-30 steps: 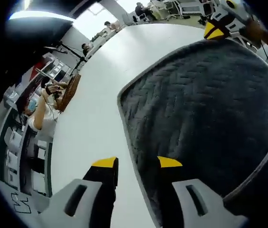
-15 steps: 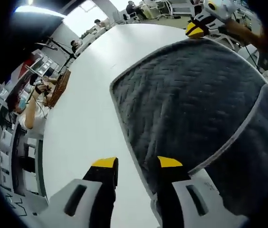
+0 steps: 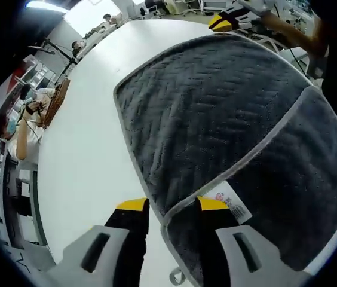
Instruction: Open the folded towel by lifting each exposed corner and separating the folded layers until the towel lies flat within the target outline without major curled edges
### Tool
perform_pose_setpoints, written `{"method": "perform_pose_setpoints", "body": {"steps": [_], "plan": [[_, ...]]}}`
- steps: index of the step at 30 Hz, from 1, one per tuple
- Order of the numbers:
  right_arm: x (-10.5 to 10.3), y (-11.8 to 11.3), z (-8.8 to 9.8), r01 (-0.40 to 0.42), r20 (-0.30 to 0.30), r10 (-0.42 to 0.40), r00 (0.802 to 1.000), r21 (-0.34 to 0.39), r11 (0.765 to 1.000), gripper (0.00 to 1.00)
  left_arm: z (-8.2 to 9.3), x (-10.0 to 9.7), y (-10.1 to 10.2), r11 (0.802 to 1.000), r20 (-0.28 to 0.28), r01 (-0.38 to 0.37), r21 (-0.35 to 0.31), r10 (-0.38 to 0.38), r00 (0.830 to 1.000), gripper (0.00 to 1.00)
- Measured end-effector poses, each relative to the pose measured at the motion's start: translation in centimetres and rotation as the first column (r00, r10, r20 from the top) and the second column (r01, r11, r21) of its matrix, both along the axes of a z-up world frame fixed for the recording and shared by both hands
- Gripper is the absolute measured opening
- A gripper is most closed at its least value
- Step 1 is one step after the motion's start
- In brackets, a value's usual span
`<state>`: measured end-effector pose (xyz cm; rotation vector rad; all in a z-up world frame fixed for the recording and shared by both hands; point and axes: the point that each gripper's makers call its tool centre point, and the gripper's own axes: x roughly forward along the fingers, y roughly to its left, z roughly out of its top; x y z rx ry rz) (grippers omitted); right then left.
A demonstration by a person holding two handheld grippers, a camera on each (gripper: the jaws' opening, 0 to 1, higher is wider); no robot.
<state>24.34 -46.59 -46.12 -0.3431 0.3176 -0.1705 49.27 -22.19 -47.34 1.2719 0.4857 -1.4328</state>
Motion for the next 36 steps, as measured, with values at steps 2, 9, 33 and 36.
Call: {"method": "perform_pose_setpoints", "body": {"steps": [2, 9, 33, 36], "plan": [[0.0, 0.0, 0.0, -0.001, 0.001, 0.001, 1.000, 0.000, 1.000, 0.00, -0.3, 0.1, 0.1, 1.000, -0.011, -0.006, 0.005, 0.006, 1.000, 0.26], [0.0, 0.0, 0.2, 0.000, 0.006, 0.000, 1.000, 0.004, 1.000, 0.00, -1.4, -0.6, 0.5, 0.999, -0.083, -0.036, 0.016, 0.038, 0.996, 0.15], [-0.3, 0.8, 0.4, -0.011, 0.025, 0.010, 1.000, 0.027, 1.000, 0.00, -1.8, -2.5, 0.9, 0.968, 0.098, 0.116, 0.223, -0.140, 0.985, 0.04], [-0.5, 1.0, 0.5, -0.013, 0.029, 0.012, 1.000, 0.032, 0.999, 0.00, -1.6, -2.8, 1.2, 0.972, 0.129, 0.107, 0.208, -0.136, 0.982, 0.03]]}}
